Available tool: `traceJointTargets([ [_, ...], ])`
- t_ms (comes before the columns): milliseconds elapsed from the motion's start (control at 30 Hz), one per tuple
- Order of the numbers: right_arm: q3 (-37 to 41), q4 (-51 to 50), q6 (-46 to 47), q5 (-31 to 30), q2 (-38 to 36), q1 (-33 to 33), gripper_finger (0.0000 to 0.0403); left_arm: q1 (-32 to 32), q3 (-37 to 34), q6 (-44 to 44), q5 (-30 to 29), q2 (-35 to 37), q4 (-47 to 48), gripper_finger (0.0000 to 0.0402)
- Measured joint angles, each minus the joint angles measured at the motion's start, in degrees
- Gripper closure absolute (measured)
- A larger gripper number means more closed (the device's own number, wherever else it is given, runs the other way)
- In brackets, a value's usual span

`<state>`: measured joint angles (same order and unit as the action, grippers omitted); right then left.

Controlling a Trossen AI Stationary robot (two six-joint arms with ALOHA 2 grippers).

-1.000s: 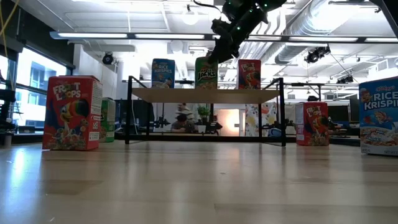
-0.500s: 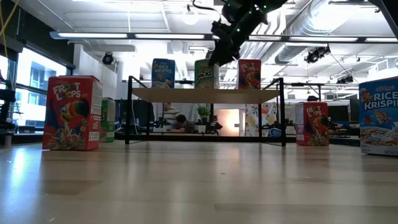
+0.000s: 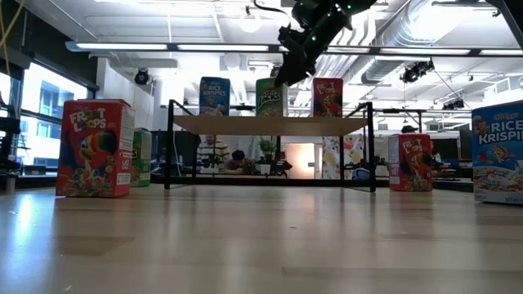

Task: Stack cereal on shelf
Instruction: Put the bottom left green cereal box on the shelf

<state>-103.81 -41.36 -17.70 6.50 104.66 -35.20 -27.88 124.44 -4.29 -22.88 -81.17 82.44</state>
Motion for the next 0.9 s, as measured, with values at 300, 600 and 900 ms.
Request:
traceJointTargets([
  [300,0.0,-0.88,-0.38,-1.35,-0.02,0.11,0.0158,0.0,0.0,0.0,-0.01,0.0,0.01,0.0167],
  [600,0.0,-0.88,-0.38,-2.94,-0.02,0.11,0.0158,0.0,0.0,0.0,0.0,0.0,0.01,0.0167],
  [900,0.0,-0.85,-0.41,-3.86,-0.04,0.28,0.0158,0.0,0.0,0.0,-0.01,0.0,0.0,0.0167],
])
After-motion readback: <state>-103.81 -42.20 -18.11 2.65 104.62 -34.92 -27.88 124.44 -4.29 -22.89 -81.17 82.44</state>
